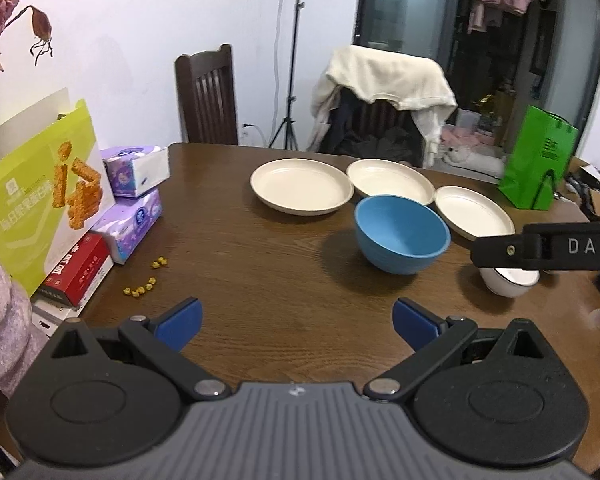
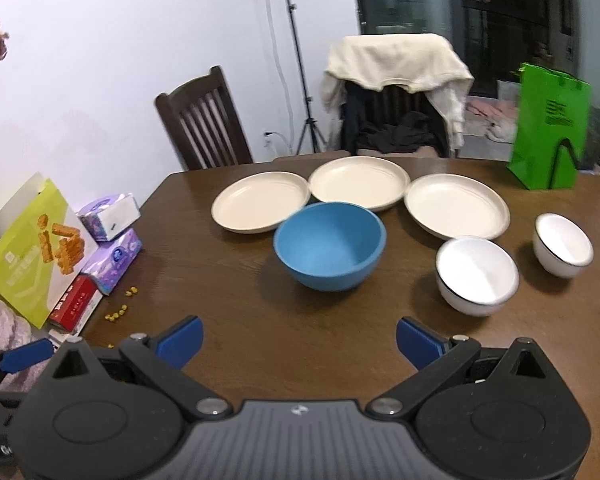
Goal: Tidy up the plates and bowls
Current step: 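Move both grippers forward toward the cream plates beyond the blue bowl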
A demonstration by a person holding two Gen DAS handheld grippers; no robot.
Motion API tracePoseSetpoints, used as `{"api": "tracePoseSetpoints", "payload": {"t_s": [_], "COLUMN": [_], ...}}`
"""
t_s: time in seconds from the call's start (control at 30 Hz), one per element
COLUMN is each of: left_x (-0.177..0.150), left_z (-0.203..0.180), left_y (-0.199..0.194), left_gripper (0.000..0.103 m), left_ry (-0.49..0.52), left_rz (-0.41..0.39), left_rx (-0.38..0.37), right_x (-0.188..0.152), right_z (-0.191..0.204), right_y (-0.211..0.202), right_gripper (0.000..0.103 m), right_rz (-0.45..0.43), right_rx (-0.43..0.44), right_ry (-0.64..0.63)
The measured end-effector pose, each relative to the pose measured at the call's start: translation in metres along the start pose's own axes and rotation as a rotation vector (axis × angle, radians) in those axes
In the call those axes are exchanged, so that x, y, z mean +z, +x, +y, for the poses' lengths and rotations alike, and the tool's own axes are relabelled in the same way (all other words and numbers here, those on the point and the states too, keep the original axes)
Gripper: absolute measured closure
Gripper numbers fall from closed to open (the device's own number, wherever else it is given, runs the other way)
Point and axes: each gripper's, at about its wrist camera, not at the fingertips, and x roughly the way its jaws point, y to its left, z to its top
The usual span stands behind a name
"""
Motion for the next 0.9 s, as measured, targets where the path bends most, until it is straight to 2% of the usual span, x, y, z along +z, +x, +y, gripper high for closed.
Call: {"api": "tracePoseSetpoints", "payload": {"t_s": [0.6, 0.9], "left_x": [0.057, 0.086], "left_z": [0.013, 0.018], "left_y": [0.071, 0.11], "left_gripper": [0.0, 0.0], "left_ry": [-0.146, -0.196], "left_rz": [0.043, 0.06], "left_rx": [0.168, 0.235], "right_x": [0.088, 0.133], "right_z": [0.012, 0.012], "right_y": [0.097, 0.156], "right_gripper": [0.001, 0.004], "right_rz": [0.06, 0.104], "right_rx": [0.144, 0.182], "right_ry": [-0.093, -0.122]}}
